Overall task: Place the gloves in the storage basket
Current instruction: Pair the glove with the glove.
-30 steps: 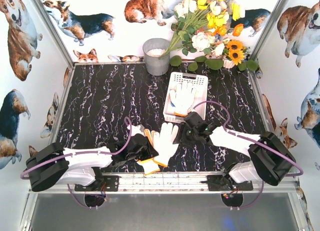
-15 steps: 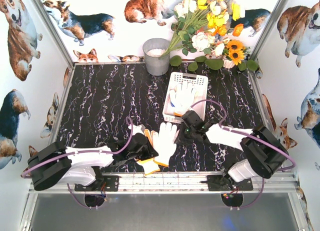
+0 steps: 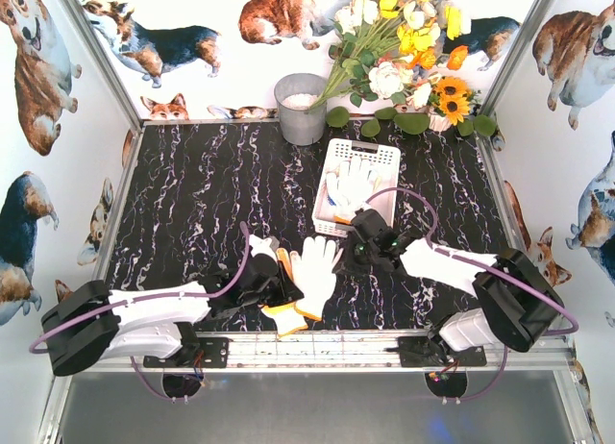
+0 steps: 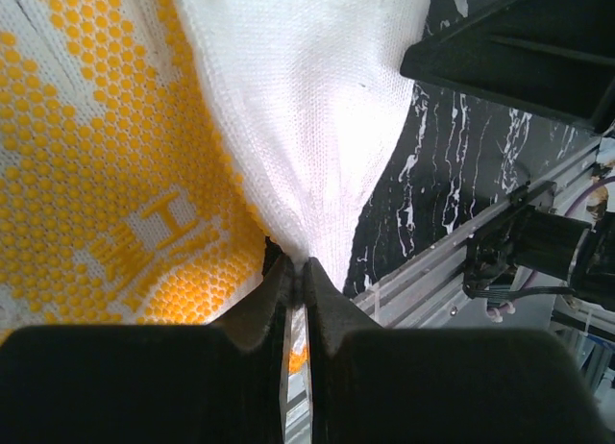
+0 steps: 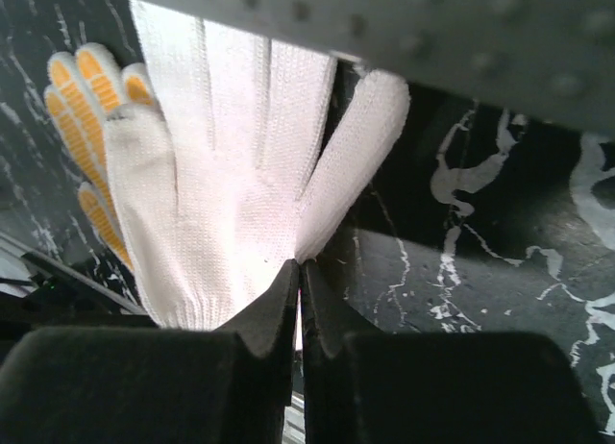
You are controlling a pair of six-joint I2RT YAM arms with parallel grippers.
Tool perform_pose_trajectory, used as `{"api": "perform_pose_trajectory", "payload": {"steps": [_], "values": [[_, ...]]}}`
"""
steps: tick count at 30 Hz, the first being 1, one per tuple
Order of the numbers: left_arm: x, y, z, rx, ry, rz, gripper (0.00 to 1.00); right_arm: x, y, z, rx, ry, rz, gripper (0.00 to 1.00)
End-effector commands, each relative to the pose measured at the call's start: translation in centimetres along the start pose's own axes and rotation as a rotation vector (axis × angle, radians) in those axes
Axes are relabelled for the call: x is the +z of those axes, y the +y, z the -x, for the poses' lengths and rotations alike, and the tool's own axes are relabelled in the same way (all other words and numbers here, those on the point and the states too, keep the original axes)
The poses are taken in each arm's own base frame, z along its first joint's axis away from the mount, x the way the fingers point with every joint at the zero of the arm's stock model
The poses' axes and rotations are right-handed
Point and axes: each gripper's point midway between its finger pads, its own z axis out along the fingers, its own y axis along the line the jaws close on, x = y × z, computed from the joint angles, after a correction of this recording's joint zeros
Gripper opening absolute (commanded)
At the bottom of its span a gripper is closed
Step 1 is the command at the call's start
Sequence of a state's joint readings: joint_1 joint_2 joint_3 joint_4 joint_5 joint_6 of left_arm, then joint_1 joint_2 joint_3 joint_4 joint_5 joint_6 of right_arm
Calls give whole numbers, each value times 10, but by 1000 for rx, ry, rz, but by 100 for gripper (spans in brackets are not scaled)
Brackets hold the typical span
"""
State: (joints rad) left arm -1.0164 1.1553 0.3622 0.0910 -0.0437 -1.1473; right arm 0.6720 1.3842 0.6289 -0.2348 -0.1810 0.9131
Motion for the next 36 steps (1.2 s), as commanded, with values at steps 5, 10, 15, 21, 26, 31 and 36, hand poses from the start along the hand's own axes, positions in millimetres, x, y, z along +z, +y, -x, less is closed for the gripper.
{"api": "perform_pose_trajectory", "payload": {"steps": [5,10,15,21,26,31,36], "values": [[-15,-18,11,-17,-13,-63,0,-10,48,17,-45,-6,127,0],[-24,-20,25,-37,-50,-83,0,-2,61,24,-74,-4,126,0],[-31,-5,36,-48,-71,-45,0,15,69,28,-102,23,111,0],[-43,11,48,-68,-97,-2,0,30,93,39,-159,35,114,0],[-53,20,57,-88,-117,10,0,43,111,47,-189,49,125,0],[-63,22,66,-100,-145,17,0,51,126,55,-210,52,135,0],[-71,26,67,-115,-157,32,0,65,137,58,-239,82,138,0]]}}
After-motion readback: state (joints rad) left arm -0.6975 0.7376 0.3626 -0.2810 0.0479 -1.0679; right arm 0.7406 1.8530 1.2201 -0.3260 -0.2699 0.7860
